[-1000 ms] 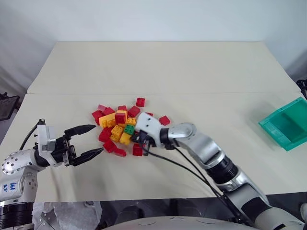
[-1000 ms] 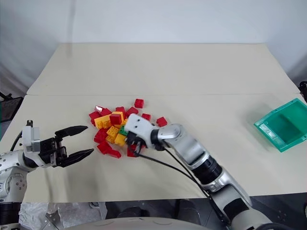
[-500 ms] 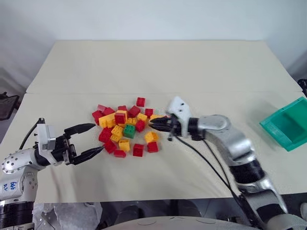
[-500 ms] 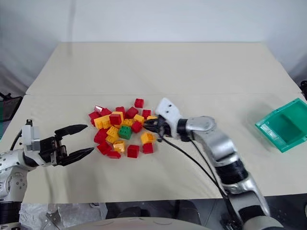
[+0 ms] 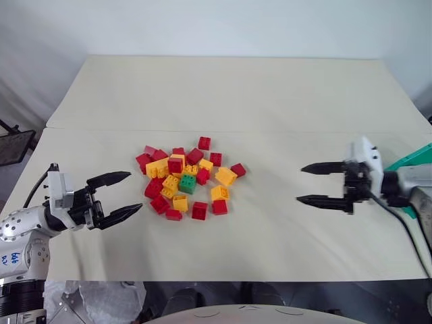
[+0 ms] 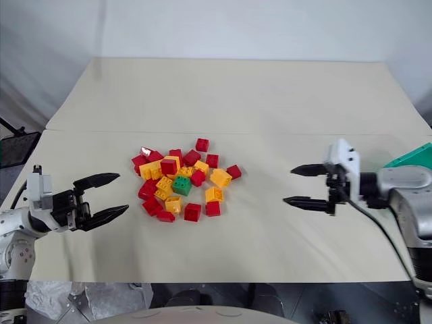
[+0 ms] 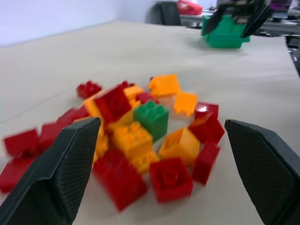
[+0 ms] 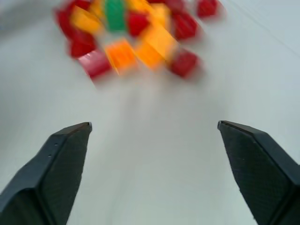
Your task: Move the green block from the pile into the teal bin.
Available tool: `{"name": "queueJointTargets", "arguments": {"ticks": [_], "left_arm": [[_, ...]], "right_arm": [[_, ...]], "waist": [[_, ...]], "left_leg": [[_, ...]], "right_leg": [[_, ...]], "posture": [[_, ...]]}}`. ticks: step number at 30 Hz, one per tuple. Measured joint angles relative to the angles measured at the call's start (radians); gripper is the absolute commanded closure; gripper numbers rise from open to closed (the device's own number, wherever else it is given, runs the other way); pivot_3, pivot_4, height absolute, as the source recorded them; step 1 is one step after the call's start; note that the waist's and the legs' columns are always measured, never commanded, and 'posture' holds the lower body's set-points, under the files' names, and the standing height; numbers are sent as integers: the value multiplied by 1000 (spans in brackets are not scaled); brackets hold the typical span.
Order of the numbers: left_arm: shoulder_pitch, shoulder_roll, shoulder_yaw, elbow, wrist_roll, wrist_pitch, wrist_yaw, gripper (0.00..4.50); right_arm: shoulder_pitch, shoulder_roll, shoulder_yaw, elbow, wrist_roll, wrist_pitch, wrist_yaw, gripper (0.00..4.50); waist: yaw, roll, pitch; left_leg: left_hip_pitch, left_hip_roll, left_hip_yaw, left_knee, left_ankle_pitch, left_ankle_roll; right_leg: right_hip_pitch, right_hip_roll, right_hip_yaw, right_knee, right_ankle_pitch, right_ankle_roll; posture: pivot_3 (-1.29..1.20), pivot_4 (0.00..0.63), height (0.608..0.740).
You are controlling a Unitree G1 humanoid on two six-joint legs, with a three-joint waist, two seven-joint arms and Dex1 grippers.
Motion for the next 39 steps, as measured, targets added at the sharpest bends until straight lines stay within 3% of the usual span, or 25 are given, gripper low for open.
{"name": "queueJointTargets", "arguments": {"ticks": [7,13,16,22,36,39], "left_arm": [[-30,0,-11,8,6,-4,-11,0],[-36,-2,-23,24,10,-14,-20,0],[-32,-7,-29,22,11,-21,-17,0],[-5,-19,-28,-6,10,-33,-2,0],[84,-31,-6,-85,6,-43,38,0],[84,-31,-5,-86,5,-43,41,0]], "right_arm": [[-125,88,152,-130,-38,94,-148,18],[-423,347,498,-145,-141,288,-287,18],[-519,454,598,-70,-188,369,-345,18],[-682,663,708,136,-250,456,-402,18],[-723,791,781,282,-328,421,-408,18],[-736,820,780,320,-334,419,-411,529]], "waist": [[-9,1,0],[-11,1,0],[-2,1,0],[-27,0,0],[-33,0,0],[-34,0,0]], "left_leg": [[2,1,2,1,0,-1],[-2,1,1,1,0,-2],[-4,-1,-3,2,0,-1],[-4,0,-4,0,0,-1],[-2,1,0,0,0,-2],[-1,1,0,0,0,-2]], "right_leg": [[0,0,2,2,0,0],[-5,0,2,4,0,-1],[-5,0,0,4,0,-1],[-5,2,-2,4,0,-1],[-5,2,0,5,0,-1],[-5,2,0,5,0,-1]], "posture": [[0,150,740],[0,150,740],[0,150,740],[0,150,740],[0,150,740],[0,150,740]]}}
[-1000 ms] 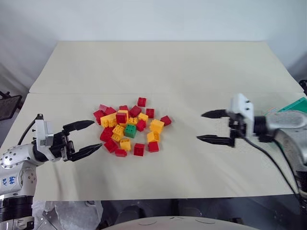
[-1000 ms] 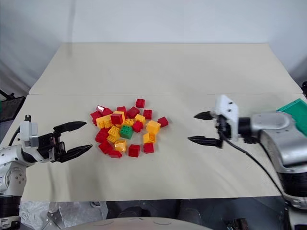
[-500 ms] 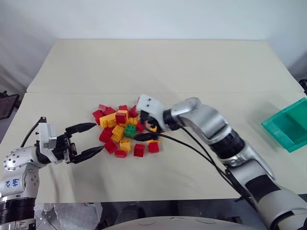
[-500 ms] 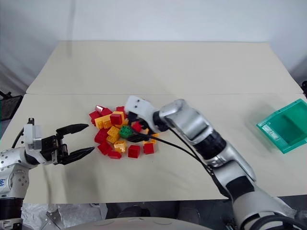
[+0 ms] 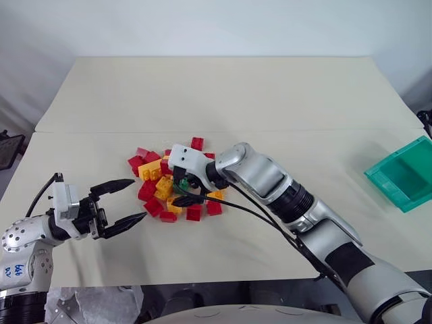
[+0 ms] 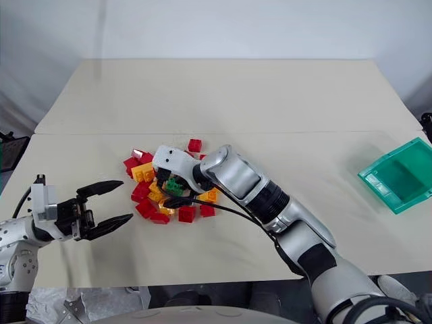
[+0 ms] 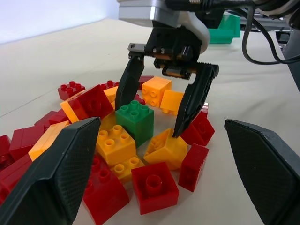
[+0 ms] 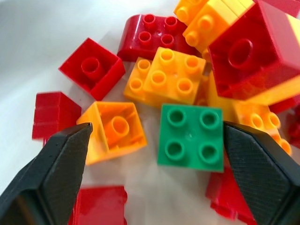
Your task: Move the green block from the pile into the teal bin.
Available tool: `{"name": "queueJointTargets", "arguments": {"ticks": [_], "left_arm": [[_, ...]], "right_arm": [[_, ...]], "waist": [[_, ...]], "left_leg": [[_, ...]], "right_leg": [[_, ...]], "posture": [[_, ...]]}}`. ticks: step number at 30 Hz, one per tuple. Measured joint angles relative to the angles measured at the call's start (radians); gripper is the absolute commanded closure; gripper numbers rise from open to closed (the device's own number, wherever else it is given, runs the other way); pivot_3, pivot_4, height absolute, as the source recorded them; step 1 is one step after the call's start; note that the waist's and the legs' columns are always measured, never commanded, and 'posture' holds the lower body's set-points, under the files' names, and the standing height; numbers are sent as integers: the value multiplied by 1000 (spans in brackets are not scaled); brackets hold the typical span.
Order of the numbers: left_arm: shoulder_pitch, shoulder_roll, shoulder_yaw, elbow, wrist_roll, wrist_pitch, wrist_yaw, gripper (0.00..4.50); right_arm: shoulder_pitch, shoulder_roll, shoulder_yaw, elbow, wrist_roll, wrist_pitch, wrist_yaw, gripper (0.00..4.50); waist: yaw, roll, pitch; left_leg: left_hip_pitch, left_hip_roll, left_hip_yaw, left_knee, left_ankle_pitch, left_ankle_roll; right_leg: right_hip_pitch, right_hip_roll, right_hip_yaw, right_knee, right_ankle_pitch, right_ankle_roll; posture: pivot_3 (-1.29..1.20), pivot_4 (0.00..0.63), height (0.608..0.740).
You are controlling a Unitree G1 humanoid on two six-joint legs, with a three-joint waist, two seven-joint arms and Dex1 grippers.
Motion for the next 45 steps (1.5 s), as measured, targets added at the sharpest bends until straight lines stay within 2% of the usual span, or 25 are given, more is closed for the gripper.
{"name": "queueJointTargets", "arguments": {"ticks": [8,12,20,27,30,33,36,42,45], "left_arm": [[2,11,0,-3,-5,12,-19,0],[-1,35,-8,-14,3,10,-38,0],[-97,31,-91,-77,5,35,-26,0],[-243,-38,-226,-74,23,63,-15,0],[-338,-98,-293,-50,58,63,1,0],[-401,-152,-348,-5,96,49,8,0],[-523,-258,-442,129,211,-8,47,0],[-653,-451,-521,333,343,-89,177,0],[-702,-490,-527,399,386,-105,237,0]], "right_arm": [[-1,14,-37,25,-8,-14,-7,2943],[31,-25,-84,-21,-1,12,-15,2957],[149,-203,-210,-248,44,83,-18,2957],[230,-293,-443,-415,130,100,-45,2957],[336,-390,-565,-463,146,42,-60,2957],[425,-467,-679,-469,130,-35,-99,2957],[593,-587,-844,-477,72,-123,-159,2957],[664,-605,-1086,-461,27,-150,-335,2957],[738,-607,-1152,-464,12,-145,-399,2957]], "waist": [[0,0,0],[2,0,0],[2,0,0],[6,0,0],[30,0,0],[32,0,0],[60,0,0],[50,0,0],[56,0,0]], "left_leg": [[0,0,1,0,0,0],[-1,0,0,0,0,0],[-1,0,0,-1,0,0],[-1,0,2,0,0,0],[-2,-1,5,1,0,0],[-2,-1,7,0,0,0],[-2,-4,8,1,1,1],[-1,-2,11,0,1,1],[0,-1,11,0,1,1]], "right_leg": [[0,0,0,0,0,0],[0,0,0,0,0,0],[0,0,-1,-1,0,0],[0,0,0,-1,0,0],[0,0,0,-2,0,0],[1,-1,0,-3,0,1],[2,0,-2,-4,1,1],[2,2,0,-4,1,2],[2,2,0,-3,1,2]], "posture": [[0,150,740],[0,150,740],[0,150,740],[0,150,740],[0,150,740],[0,150,740],[0,150,740],[0,150,740],[0,150,740]]}}
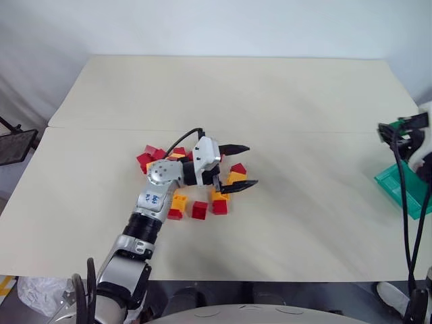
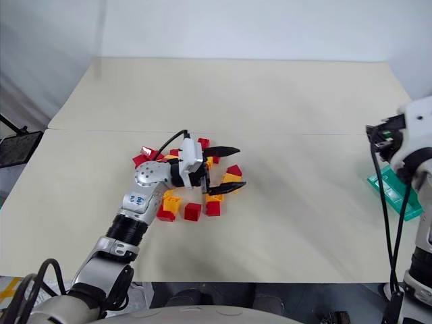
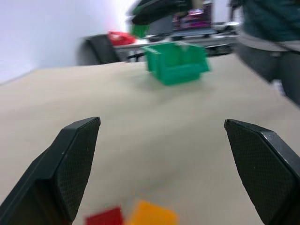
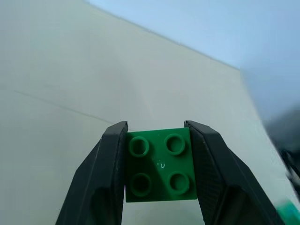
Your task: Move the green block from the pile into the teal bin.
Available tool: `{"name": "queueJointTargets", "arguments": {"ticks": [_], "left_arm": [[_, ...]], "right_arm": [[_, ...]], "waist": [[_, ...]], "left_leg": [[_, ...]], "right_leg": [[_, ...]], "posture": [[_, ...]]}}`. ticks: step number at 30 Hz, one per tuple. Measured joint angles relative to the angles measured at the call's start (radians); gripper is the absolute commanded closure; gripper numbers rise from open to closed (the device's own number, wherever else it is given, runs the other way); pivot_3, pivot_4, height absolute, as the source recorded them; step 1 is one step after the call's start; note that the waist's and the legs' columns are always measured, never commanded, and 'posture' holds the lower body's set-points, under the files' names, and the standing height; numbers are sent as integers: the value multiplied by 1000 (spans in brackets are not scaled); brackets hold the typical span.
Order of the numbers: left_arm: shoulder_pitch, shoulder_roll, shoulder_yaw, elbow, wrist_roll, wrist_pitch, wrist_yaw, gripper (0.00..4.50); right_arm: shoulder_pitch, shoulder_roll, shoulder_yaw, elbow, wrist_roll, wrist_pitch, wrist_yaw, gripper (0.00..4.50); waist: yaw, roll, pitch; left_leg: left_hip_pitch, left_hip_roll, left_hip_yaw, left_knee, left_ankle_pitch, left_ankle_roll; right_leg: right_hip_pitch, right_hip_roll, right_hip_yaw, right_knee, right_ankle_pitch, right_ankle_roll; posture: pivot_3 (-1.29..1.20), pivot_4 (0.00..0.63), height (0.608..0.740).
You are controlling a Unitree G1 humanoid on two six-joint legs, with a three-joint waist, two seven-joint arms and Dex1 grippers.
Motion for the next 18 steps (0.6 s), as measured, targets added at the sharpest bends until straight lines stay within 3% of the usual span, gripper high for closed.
{"name": "queueJointTargets", "arguments": {"ticks": [4,11,18], "left_arm": [[-11,-58,-11,39,7,-24,8,0],[-7,-91,-27,34,11,-25,18,0],[-3,-74,-26,25,14,-20,31,0]], "right_arm": [[102,0,-41,46,-94,-31,-130,2957],[80,-1,-56,205,-173,-110,-295,2957],[90,-1,-55,261,-180,-107,-322,708]], "waist": [[4,0,0],[0,1,0],[2,1,-1]], "left_leg": [[-1,-1,0,0,1,3],[-1,-1,-1,0,2,4],[-1,-1,-2,0,2,4]], "right_leg": [[0,-4,0,-1,1,1],[0,-4,1,0,1,2],[1,-4,1,-1,1,2]], "posture": [[0,150,740],[0,150,740],[0,150,740]]}}
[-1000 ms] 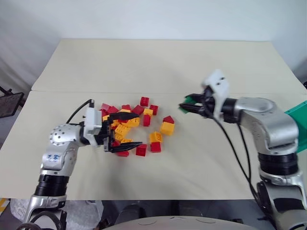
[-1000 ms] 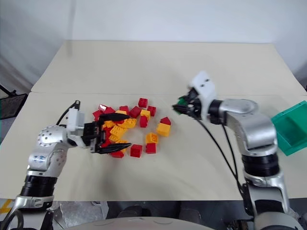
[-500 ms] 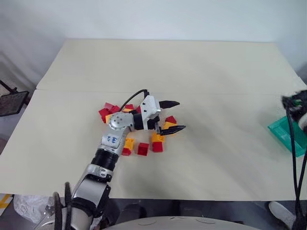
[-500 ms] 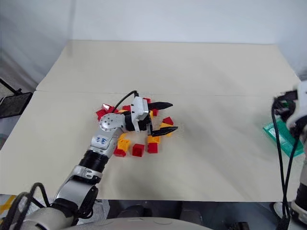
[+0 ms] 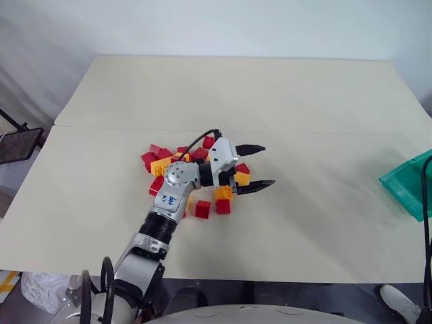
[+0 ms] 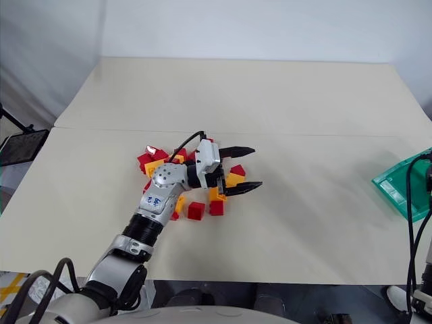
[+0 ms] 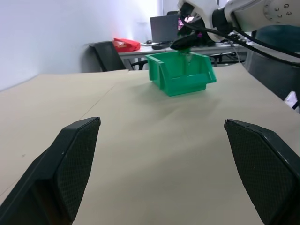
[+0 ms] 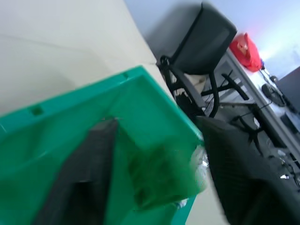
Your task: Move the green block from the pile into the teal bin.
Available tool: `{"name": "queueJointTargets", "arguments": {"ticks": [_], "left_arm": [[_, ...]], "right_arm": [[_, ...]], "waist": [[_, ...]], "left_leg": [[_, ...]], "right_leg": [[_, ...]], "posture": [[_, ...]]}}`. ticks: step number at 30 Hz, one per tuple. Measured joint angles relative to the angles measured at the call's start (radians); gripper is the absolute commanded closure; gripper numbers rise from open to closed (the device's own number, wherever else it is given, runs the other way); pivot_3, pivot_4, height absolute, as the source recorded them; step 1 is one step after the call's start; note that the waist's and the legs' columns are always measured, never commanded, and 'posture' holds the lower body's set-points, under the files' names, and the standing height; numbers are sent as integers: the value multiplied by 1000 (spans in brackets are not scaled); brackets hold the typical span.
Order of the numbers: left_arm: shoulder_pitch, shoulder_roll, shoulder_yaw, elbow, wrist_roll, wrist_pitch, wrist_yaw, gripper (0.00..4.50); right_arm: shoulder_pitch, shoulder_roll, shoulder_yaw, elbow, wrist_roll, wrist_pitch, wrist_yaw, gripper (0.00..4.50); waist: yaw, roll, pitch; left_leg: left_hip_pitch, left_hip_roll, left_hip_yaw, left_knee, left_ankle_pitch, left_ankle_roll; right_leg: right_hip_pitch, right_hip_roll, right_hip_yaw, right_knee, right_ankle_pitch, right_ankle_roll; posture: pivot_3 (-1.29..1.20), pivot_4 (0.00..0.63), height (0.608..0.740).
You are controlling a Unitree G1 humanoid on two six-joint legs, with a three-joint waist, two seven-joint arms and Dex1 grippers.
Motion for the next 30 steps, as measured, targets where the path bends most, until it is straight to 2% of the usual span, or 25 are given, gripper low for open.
{"name": "queueJointTargets", "arguments": {"ticks": [2,9,14,19,23,26,30], "left_arm": [[0,10,1,0,0,15,6,0],[1,71,35,-64,-40,102,-14,0],[42,196,111,-202,-130,260,-41,0],[92,390,219,-311,-236,461,-74,0],[216,527,300,-364,-300,492,-175,0],[358,622,359,-401,-303,480,-231,0],[508,698,468,-424,-314,490,-241,0]], "right_arm": [[1,0,0,-2,3,-21,4,90],[9,-71,22,-20,61,-101,155,39],[33,-157,48,-138,253,-38,437,39],[94,-194,157,-300,494,15,766,39],[110,-203,231,-301,557,-56,935,39],[89,-203,276,-218,546,-145,1005,39],[49,-183,338,-95,501,-263,1049,39]], "waist": [[-1,0,0],[-3,0,0],[-5,0,0],[-3,0,0],[0,-1,1],[-4,-1,1],[-3,-1,2]], "left_leg": [[0,0,-1,0,0,0],[1,0,-1,0,0,0],[2,1,-5,0,0,0],[2,1,-8,1,0,0],[2,0,-9,2,-1,0],[2,0,-9,2,-1,-1],[3,1,-9,2,-1,-1]], "right_leg": [[0,0,0,0,0,0],[0,0,0,0,0,0],[0,1,1,0,0,0],[2,1,0,0,0,0],[3,0,-1,-1,0,0],[3,0,-1,-2,0,0],[3,0,-1,-1,0,0]], "posture": [[0,150,740],[0,150,740],[0,150,740],[0,150,740],[0,150,740],[0,150,740],[0,150,740]]}}
